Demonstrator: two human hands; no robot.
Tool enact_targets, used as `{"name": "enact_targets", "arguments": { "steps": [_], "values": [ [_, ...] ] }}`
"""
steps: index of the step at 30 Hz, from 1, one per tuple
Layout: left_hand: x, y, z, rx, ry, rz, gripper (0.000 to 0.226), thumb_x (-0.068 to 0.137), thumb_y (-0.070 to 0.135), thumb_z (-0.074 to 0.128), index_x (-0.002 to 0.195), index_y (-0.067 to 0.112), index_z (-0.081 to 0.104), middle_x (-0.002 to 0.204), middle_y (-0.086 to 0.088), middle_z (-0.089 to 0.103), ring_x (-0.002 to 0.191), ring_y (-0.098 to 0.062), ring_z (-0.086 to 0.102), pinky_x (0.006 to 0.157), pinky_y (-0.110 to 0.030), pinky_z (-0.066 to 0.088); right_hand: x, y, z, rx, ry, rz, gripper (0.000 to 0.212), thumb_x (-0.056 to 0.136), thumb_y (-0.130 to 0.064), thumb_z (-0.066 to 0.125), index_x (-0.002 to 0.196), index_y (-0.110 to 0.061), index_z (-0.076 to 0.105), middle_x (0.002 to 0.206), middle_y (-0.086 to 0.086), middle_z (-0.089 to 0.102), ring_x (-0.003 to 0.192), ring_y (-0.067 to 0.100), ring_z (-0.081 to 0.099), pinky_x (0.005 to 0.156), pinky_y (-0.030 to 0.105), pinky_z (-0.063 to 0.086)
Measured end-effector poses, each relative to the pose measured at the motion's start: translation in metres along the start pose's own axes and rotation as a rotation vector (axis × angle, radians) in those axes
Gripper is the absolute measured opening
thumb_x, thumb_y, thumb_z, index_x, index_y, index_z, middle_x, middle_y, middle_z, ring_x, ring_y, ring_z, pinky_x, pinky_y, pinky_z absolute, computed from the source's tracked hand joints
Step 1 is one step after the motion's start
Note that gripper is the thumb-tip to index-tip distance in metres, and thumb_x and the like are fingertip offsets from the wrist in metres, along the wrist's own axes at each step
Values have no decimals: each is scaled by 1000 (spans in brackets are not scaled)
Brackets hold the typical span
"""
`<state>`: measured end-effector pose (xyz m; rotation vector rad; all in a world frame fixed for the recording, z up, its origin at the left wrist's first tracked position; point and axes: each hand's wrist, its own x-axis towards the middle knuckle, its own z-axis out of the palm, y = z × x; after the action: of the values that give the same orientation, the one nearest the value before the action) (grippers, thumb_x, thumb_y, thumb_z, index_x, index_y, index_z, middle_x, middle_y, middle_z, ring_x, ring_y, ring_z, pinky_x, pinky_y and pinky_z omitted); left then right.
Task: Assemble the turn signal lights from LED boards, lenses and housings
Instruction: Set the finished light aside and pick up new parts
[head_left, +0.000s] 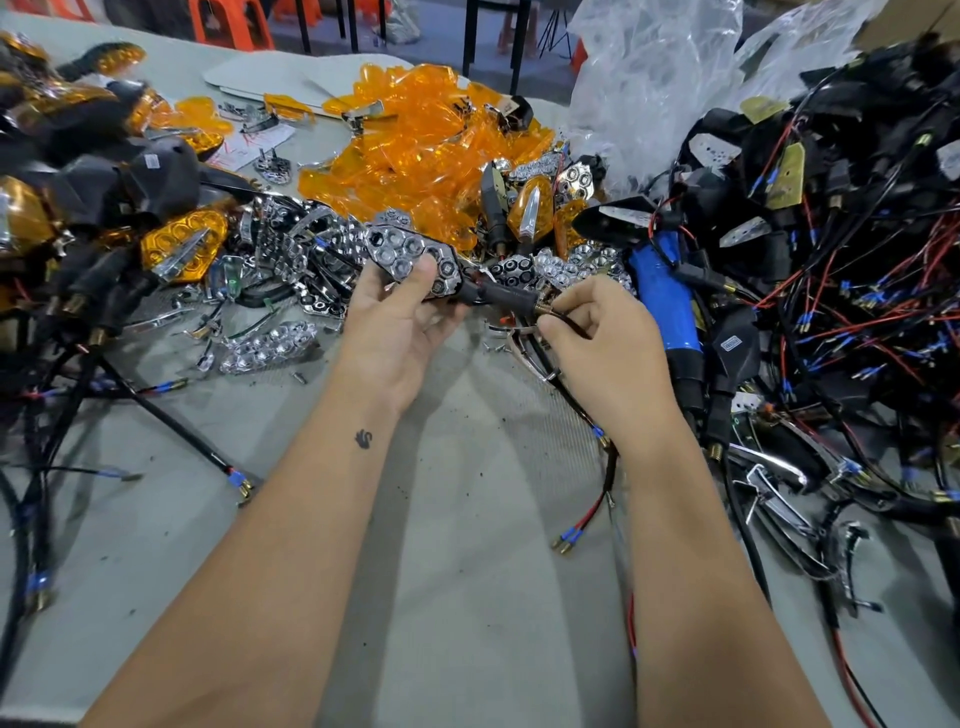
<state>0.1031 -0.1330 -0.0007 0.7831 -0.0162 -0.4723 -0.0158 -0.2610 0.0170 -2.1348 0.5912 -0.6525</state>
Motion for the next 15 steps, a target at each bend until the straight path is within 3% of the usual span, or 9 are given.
{"name": "enact_targets", "arguments": {
  "steps": [3,6,9,12,14,15],
  "values": [
    [-1,2,0,17,-33,-4,75,90,1,63,152,16,23,138,-17,53,81,-25,72,75,-38,61,1,0,-3,-14,34,-10,20,93,-19,68,77,-29,59,71,-12,57,64,-9,51,58,9,42],
    [-3,3,-1,24,-83,-6,36,90,-2,62,116,18,48,111,-8,63,78,-25,74,73,-37,61,2,2,-7,-68,13,-26,21,97,-24,62,76,-21,61,60,-10,50,53,-2,45,50,14,37],
    [-5,4,-1,17,-109,-26,27,90,-2,60,99,22,50,102,-6,62,75,-23,73,67,-33,61,2,3,-9,-116,-44,-34,26,101,-28,54,80,-15,62,60,-4,48,50,5,37,47,21,31],
    [-5,4,0,31,-83,-25,31,91,0,61,110,21,48,98,-8,60,59,-13,63,53,-23,53,2,3,-8,-147,-63,-40,28,102,-30,52,82,-13,62,62,-4,49,54,9,38,54,31,33],
    [-4,4,0,43,-47,-30,50,90,-1,62,133,14,41,113,-17,63,70,-18,62,51,-21,50,2,3,-8,-116,-50,-35,23,101,-28,56,82,-15,62,62,-8,48,54,6,40,53,26,35],
    [-3,4,0,60,-48,-28,50,90,-1,62,134,12,41,124,-22,62,83,-23,61,52,-21,49,3,3,-9,-78,-44,-32,20,99,-25,60,81,-17,61,64,-10,49,56,3,43,53,19,37]
  ]
}}
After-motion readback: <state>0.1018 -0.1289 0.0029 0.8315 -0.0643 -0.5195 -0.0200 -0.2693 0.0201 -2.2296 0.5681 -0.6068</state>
